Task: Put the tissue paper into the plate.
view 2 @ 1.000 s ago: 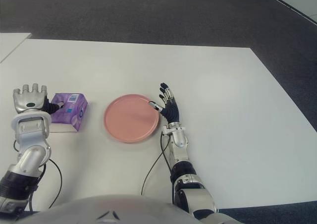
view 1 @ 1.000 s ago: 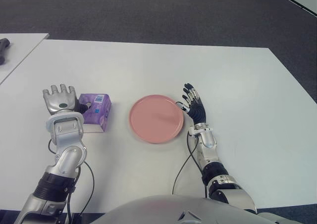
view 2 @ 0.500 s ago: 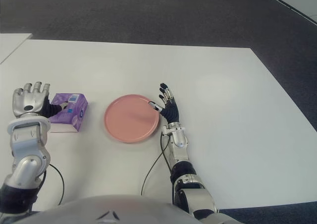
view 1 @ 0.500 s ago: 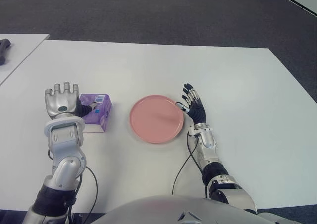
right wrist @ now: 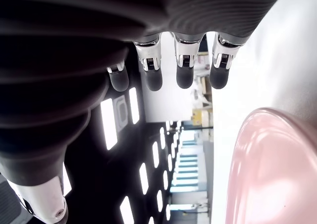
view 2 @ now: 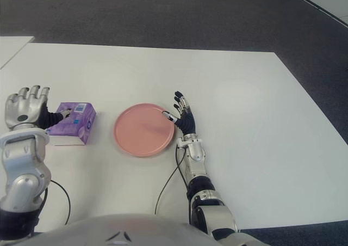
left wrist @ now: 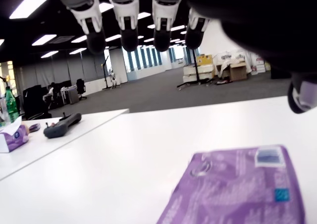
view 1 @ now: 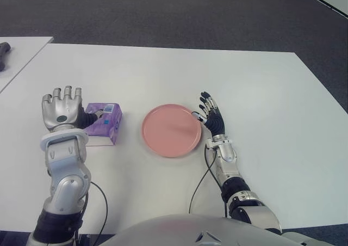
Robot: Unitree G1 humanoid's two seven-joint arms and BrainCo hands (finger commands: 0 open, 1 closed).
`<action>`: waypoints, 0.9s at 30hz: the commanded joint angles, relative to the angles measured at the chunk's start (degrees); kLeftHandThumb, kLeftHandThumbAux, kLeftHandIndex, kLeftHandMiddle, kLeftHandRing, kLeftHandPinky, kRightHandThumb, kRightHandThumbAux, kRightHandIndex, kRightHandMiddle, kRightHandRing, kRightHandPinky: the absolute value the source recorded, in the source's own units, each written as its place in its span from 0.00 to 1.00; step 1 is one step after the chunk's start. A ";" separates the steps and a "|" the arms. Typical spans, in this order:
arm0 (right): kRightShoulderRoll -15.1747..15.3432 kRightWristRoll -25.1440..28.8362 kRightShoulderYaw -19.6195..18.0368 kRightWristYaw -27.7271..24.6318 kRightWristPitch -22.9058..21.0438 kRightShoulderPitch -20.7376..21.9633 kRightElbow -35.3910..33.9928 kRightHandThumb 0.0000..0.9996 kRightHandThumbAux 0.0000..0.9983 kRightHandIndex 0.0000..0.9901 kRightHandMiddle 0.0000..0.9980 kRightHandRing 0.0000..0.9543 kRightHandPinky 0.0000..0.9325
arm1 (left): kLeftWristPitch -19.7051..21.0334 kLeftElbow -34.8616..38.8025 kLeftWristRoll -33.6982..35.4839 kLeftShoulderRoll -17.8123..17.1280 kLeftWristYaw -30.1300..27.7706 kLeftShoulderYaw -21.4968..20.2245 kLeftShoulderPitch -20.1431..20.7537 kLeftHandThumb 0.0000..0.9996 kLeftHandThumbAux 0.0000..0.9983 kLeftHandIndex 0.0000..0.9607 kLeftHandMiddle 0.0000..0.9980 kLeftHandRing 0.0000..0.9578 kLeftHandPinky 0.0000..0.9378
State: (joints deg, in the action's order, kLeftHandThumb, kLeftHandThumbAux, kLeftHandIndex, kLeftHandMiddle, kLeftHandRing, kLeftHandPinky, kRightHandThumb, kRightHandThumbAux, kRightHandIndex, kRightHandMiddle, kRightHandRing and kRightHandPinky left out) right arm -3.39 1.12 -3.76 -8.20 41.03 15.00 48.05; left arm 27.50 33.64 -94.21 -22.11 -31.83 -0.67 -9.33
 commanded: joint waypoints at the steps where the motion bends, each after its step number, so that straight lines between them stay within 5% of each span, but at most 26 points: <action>1: -0.18 0.30 -0.55 0.60 0.85 -6.77 6.06 0.10 0.67 0.04 0.01 0.00 0.03 | -1.66 3.11 0.93 1.14 0.32 -1.83 -1.42 0.00 0.29 0.00 0.00 0.00 0.00; 13: -0.28 -0.29 -0.60 1.71 0.12 -6.56 6.26 0.10 0.68 0.04 0.01 0.00 0.03 | -5.62 6.46 2.94 5.71 -1.17 -1.53 -2.84 0.01 0.30 0.00 0.00 0.00 0.00; 27: 0.02 -1.45 -0.10 3.09 0.52 -6.55 6.43 0.10 0.67 0.05 0.02 0.00 0.04 | -6.66 -3.96 0.19 8.43 -3.88 0.86 0.64 0.00 0.30 0.00 0.00 0.00 0.00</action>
State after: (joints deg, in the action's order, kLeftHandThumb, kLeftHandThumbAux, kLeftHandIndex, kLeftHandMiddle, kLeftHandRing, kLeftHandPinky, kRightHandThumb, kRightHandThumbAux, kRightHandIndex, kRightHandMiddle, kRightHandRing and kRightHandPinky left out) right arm -3.23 -0.98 -3.42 -5.25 41.04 15.24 48.87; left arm 20.81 33.09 -93.16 -14.45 -33.90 -0.93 -9.91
